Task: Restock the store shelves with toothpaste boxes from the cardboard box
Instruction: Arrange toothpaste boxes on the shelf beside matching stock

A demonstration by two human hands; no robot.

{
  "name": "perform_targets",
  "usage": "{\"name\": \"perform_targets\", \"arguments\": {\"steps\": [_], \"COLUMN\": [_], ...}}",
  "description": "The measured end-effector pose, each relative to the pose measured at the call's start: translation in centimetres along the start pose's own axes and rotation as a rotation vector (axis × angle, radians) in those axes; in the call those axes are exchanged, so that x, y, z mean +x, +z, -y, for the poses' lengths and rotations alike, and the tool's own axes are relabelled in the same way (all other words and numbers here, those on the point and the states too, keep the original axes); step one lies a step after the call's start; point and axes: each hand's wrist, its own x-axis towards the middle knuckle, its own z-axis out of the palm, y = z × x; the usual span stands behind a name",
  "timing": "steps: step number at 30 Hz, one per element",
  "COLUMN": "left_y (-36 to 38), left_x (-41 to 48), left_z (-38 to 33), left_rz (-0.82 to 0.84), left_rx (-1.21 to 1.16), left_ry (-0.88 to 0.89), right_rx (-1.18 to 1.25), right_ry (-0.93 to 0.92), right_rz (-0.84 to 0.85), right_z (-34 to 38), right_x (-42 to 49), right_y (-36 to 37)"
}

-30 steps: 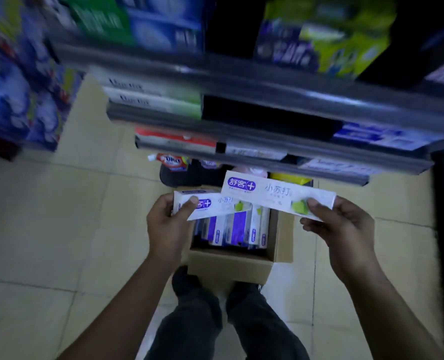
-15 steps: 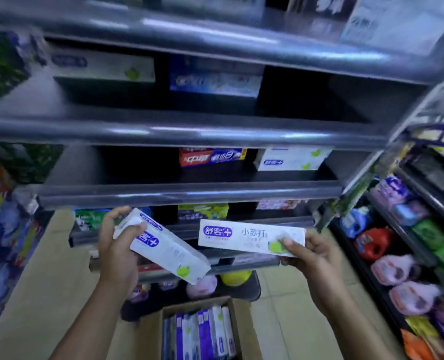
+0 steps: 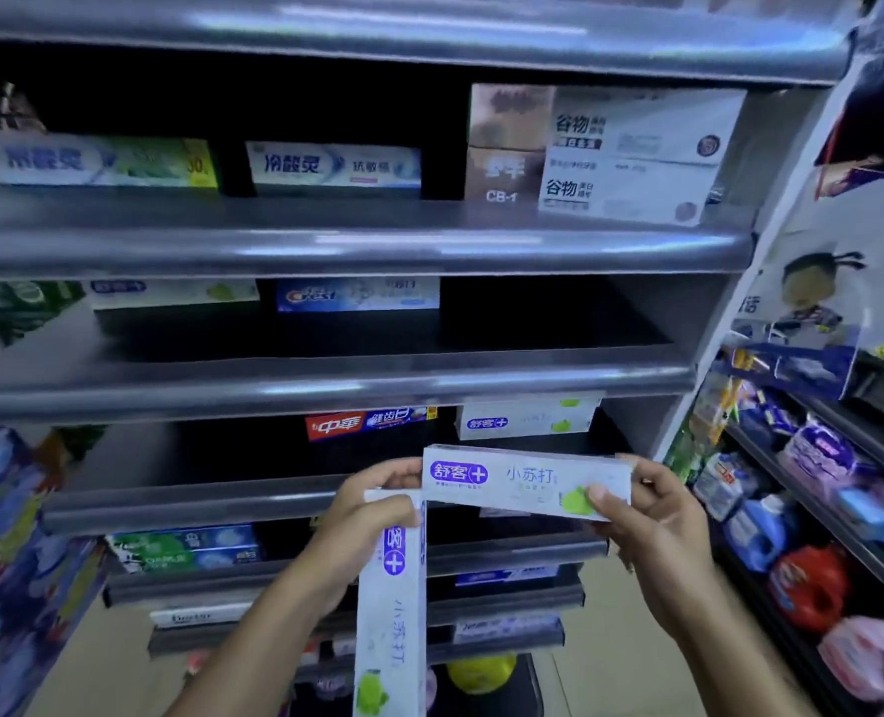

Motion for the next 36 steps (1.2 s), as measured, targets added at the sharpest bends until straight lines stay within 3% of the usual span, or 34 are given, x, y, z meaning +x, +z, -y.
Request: {"name": "perform_targets", "arguments": {"steps": [6, 10, 16, 23, 26, 31, 36], "left_y": [4.1, 5.6, 6.7, 8.4, 8.6, 8.6, 8.2], "left_x": [3.2, 5.0, 7.7, 9.3, 9.2, 8.4, 8.1], "left_z": [-0.2, 0.5, 0.6, 2.0, 1.9, 2.3, 2.5], "left_rz": [-0.049, -0.107, -0.211, -0.250, -0.278, -0.536, -0.658], "left_rx": [0.025, 0.038, 0.044, 0.075, 0.043, -0.087, -0.376], "left_ry": [-0.030, -0.049, -0.083, -0.189, -0.200, -0.212, -0.202], "right_rx": [-0.091, -0.338, -0.491, -0.703, -0.707, -0.602, -0.358], "right_ry": [-0.012, -0.066, -0.082, -0.010, 0.029, -0.032, 0.100], "right_rz": [-0.012, -0.093, -0.104, 0.055, 0.033, -0.085, 0.049], "right_z": [-1.2, -2.5, -3.4, -5.0, -4.9, -4.9, -5.2], "right_x": [4.4, 7.3, 11.0, 11.5, 11.3, 8.6, 5.3], "right_y": [-2.6, -3.4, -2.9, -3.0, -3.3, -3.9, -5.2]}}
